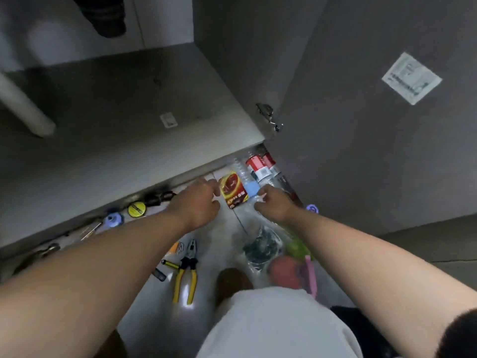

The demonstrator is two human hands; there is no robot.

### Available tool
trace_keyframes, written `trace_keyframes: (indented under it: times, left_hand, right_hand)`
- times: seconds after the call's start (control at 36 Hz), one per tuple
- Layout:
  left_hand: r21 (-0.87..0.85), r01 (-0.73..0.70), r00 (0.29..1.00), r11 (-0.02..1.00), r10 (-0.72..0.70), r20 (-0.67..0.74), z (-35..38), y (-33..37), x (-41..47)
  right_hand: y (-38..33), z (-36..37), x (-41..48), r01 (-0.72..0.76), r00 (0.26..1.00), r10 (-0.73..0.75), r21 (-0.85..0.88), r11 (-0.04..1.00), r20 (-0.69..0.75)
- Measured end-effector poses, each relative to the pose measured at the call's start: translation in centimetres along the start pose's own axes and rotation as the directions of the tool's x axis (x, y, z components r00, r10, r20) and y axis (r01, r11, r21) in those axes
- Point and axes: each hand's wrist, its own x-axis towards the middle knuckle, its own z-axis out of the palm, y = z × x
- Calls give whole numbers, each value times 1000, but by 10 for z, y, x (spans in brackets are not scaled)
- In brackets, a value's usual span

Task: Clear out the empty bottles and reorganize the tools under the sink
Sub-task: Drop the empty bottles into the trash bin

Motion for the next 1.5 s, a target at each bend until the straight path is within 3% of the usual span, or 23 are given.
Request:
trace_keyframes:
  times: [0.11,0.17,0.28,0.44,0.56,0.67,0.75,0.83,0.94,1.0,1.08,1.17,1.28,1.5]
  left_hand:
    - [-381,169,986,909,-155,69,32,-24,16]
    - [-501,236,972,832,-207,115,44,-34,22]
    - [-629,303,952,716,-256,167,65,-49,30]
    - [-740,349,936,575,-254,243,83,-49,41]
    - [-822,358,930,442,-245,273,85,-41,49]
    - [-894,343,932,288,-225,285,78,-19,54]
    - [-920,276,954,276,-194,228,71,-6,55]
    - [-933,241,966,268,-161,203,68,-1,55]
    - [-923,193,969,334,-213,125,66,-8,56]
    - [-903,201,956,380,-276,97,65,-16,57]
    - [-880,223,936,419,-344,73,66,-30,54]
    - [-888,236,938,395,-333,101,69,-40,46]
    - [-905,271,931,327,-328,161,72,-45,37]
    - [-910,300,926,285,-318,206,75,-43,31]
  right_hand:
    - [5,32,56,-149,989,141,-241,959,-48]
    - [8,43,76,-203,979,191,-269,942,-70]
    - [13,58,101,-271,962,258,-180,945,-92]
    - [15,69,113,-246,969,246,-196,949,-22]
    - [7,63,96,-259,965,256,-78,963,-55]
    - [-4,54,58,-278,960,277,203,939,32]
    - [-10,55,28,-270,963,235,458,847,132]
    - [-17,57,5,-212,970,93,595,775,223]
    - [-18,52,7,-147,951,-43,568,810,307]
    - [-15,47,24,-107,975,-29,580,807,220]
    - [-5,41,67,-49,985,110,398,916,-131]
    - [9,40,106,-173,923,188,73,982,-336]
    - [19,42,135,-315,913,281,-77,946,-295]
    - [9,66,143,-400,906,396,3,916,-151]
